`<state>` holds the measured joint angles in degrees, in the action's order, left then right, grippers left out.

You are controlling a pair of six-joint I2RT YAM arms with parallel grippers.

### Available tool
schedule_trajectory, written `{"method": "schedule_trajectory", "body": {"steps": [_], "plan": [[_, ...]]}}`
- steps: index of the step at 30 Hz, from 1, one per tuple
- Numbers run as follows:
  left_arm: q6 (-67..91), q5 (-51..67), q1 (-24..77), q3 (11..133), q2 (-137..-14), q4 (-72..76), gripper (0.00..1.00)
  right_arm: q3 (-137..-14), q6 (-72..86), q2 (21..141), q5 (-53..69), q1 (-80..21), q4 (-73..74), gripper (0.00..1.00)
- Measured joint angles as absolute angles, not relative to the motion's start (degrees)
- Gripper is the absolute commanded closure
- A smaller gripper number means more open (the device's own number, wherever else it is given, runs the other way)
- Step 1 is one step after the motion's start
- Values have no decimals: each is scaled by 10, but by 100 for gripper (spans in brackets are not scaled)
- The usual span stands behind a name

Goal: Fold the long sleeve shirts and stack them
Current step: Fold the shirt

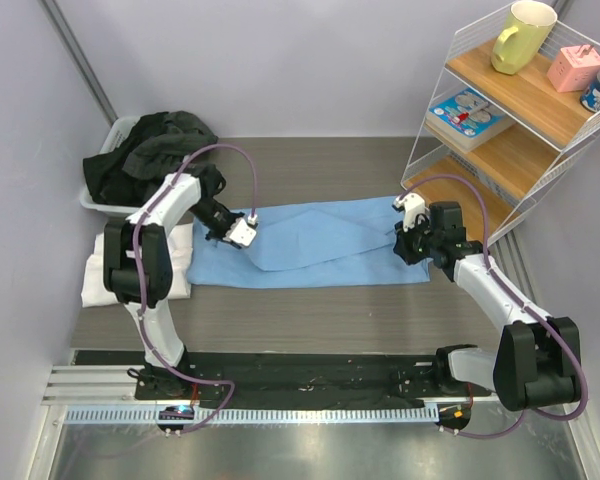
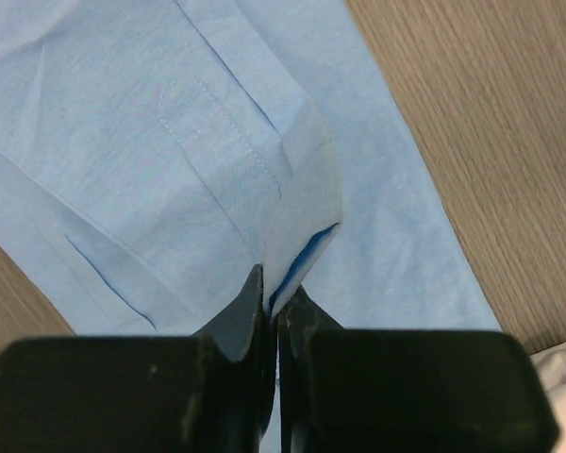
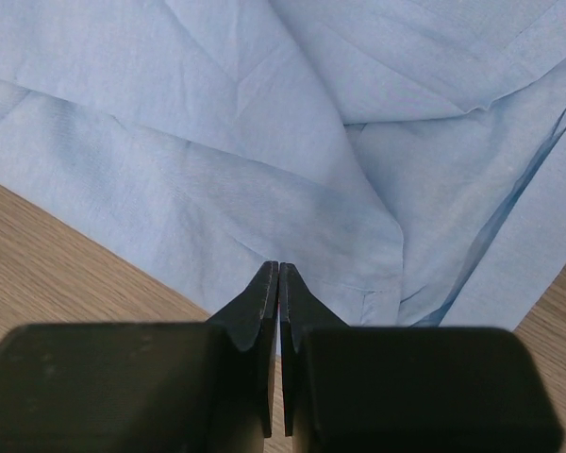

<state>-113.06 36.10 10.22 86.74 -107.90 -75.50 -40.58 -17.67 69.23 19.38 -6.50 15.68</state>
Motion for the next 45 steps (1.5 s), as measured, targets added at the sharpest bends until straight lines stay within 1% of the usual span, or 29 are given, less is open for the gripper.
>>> {"method": "schedule_trajectory", "body": {"steps": [1, 3, 4, 10, 11, 12, 14, 15, 16, 18, 21, 24, 26, 27, 29, 30, 32, 33, 35, 38, 39, 42, 45], "plan": [[-1131, 358, 100, 867, -1081, -753, 83, -406, -177, 692, 194, -65, 158, 92], [-1132, 346, 97, 863, -1088, -742, 74, -406, -179, 690, 195, -65, 162, 92], [-1132, 338, 96, 862, -1091, -737, 68, -406, -179, 688, 196, -65, 164, 92], [-1133, 304, 67, 811, -1092, -664, 59, -413, -179, 680, 199, -65, 192, 92], [-1132, 304, 59, 800, -1089, -649, 50, -419, -179, 680, 199, -65, 203, 93], [-1132, 303, 52, 791, -1083, -634, 45, -429, -177, 683, 198, -65, 214, 93], [-1117, 305, 42, 778, -1060, -604, 42, -445, -174, 691, 196, -65, 226, 95], [-1087, 307, 39, 775, -1042, -588, 33, -455, -170, 699, 194, -65, 231, 95], [-1067, 308, 38, 774, -1028, -578, 31, -466, -164, 709, 191, -65, 235, 95], [-1006, 311, 43, 774, -994, -559, 20, -482, -156, 729, 186, -65, 243, 96], [-905, 310, 61, 774, -964, -542, 19, -499, -143, 760, 180, -65, 254, 96], [-813, 308, 76, 769, -963, -521, 27, -507, -134, 775, 174, -66, 268, 96], [-756, 301, 86, 764, -967, -513, 29, -514, -130, 781, 170, -69, 280, 96], [-734, 292, 91, 762, -969, -507, 33, -516, -129, 784, 168, -71, 283, 96], [-680, 254, 109, 758, -980, -486, 36, -521, -126, 790, 160, -76, 288, 96], [-656, 232, 122, 756, -988, -475, 40, -521, -126, 794, 155, -79, 288, 96], [-613, 193, 153, 752, -1012, -457, 41, -522, -124, 802, 146, -85, 291, 96], [-595, 174, 167, 749, -1026, -451, 45, -522, -124, 807, 141, -86, 292, 97], [-561, 135, 196, 743, -1053, -440, 47, -522, -124, 814, 130, -89, 296, 97], [-517, 78, 230, 733, -1086, -430, 52, -522, -125, 818, 115, -90, 304, 98], [-504, 58, 242, 736, -1087, -431, 56, -522, -125, 818, 110, -90, 307, 97], [-466, -3, 282, 730, -1089, -426, 60, -526, -127, 818, 101, -89, 319, 98], [-432, -57, 324, 726, -1093, -434, 61, -535, -130, 818, 97, -88, 329, 98]]}}
